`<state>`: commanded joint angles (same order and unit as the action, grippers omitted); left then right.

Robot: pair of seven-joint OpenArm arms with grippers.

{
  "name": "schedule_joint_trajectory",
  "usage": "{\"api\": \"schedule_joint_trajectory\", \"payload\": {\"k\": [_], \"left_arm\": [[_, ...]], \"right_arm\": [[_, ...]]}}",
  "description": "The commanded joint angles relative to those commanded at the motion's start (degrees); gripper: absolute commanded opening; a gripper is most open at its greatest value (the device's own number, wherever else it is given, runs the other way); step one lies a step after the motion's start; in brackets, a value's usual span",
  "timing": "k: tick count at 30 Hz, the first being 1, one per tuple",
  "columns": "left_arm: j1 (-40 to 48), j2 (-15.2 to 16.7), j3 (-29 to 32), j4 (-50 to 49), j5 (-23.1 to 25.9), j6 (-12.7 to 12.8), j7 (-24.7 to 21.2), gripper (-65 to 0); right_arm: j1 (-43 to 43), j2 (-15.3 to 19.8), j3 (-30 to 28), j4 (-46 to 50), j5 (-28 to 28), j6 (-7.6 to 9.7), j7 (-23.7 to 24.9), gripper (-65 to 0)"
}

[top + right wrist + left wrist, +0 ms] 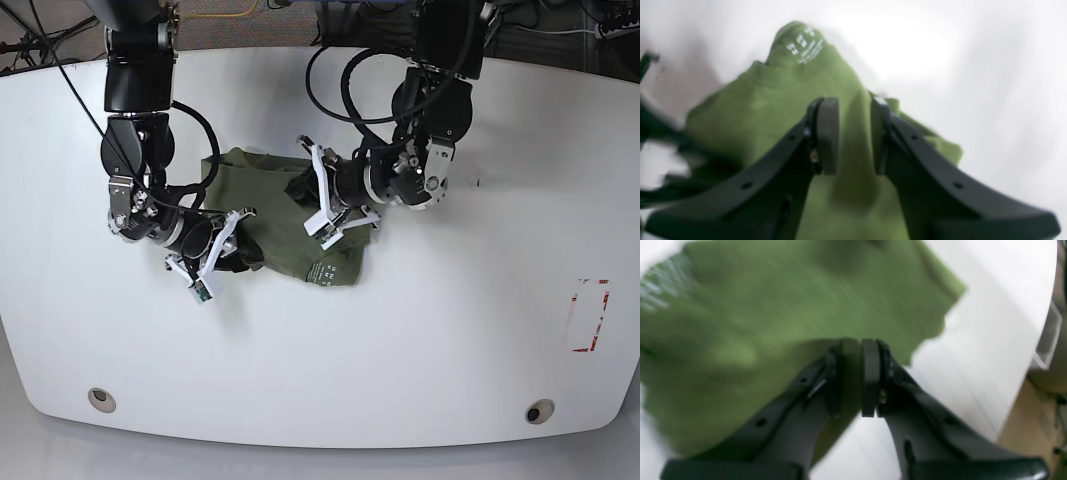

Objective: Fold the T-shirt properly
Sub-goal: 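Release the shirt with the left gripper and regrasp its folded edge, then press and square the folded green shirt with both grippers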

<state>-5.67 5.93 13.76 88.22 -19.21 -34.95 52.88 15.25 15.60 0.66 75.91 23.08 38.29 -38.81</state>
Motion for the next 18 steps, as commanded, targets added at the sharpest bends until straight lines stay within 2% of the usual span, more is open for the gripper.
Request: {"api": "schedule_joint_trajectory", "payload": {"k": [3, 7, 9, 14, 18], "left_arm": [[0.8, -0.1, -0.3, -0.6, 0.3, 0.0, 0.0, -57.6], [0.8, -2.5, 0.1, -3.1, 0.6, 0.0, -0.1, -57.5], [0.2, -3.6, 0.4, -4.7, 0.6, 0.0, -0.2, -57.5], [-3.2, -5.7, 0.4, -9.6, 0.6, 0.0, -0.2, -57.5], [-5.5, -7.6, 0.4, -14.1, 0.6, 0.0, -0.4, -57.4]], "right_arm": [[0.0, 0.1, -0.2, -1.8, -2.8, 0.00, 2.3, -49.9], [-0.4, 0.3, -0.1, -4.0, -5.4, 0.26, 4.4, -50.1], [-1.5, 0.4, -0.1, -3.7, -5.3, 1.58, 4.4, -50.3], [-4.8, 1.8, -0.1, 0.6, -5.3, 1.71, 4.2, -50.4], [-8.2, 1.7, -0.1, 5.2, -5.3, 1.71, 1.2, -50.4]]}}
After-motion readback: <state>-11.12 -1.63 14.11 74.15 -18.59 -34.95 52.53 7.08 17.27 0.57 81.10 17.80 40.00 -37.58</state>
